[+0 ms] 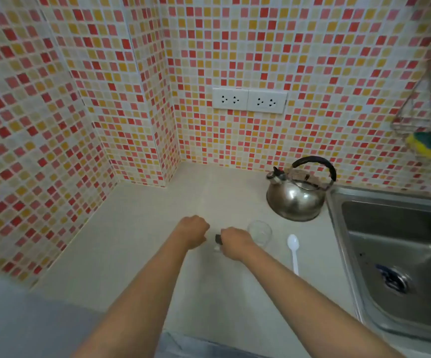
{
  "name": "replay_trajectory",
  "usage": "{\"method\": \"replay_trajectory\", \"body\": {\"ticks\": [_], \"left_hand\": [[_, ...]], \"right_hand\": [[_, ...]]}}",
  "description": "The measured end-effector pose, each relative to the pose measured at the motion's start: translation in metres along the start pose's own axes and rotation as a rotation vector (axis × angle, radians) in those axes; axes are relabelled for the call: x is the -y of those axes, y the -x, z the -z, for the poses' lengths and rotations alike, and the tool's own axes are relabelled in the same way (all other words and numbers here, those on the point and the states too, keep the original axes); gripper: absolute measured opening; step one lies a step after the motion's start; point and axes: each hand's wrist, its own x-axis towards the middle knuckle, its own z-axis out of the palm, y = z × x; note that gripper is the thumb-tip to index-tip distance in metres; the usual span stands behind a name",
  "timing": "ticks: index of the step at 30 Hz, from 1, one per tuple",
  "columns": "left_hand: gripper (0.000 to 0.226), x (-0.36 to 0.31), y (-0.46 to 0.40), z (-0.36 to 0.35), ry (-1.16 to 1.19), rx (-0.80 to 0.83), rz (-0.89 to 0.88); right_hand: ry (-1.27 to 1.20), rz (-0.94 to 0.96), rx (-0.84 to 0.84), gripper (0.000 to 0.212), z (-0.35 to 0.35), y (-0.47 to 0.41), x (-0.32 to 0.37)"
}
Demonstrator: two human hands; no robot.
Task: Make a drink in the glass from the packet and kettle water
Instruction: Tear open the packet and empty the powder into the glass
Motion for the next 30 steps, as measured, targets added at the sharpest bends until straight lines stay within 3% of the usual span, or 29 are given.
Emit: {"method": "replay_trajectory", "body": {"ticks": [6,13,18,21,25,30], "left_hand": [[0.029,-0.026,0.004,-0.048,0.061,0.011,-0.063],[0.024,-0.041,0.003,-0.062,0.412,-0.131,0.034],[0.026,-0.045,0.006,-0.052,0.363,-0.082,0.033],[0.029,-0.041,0.011,-0.033,0.319,-0.092,0.040],[0.032,-0.031,0.019,-0.002,0.447,-0.108,0.093],[0.021,-0.036,0.029,0.041,0.801,-0.107,0.141]], "right_hand": [[0.036,0.014,-0.023,0.053,-0.062,-0.001,-0.011],[0.091,0.078,-0.069,0.040,-0.072,-0.005,-0.017],[0.076,0.063,-0.056,0.032,-0.058,-0.004,-0.014],[-0.039,0.032,-0.127,0.029,-0.043,-0.001,-0.011],[-0.220,-0.022,-0.220,0.026,-0.015,0.006,-0.008],[-0.764,-0.202,-0.491,0.029,0.017,0.033,-0.017]]}}
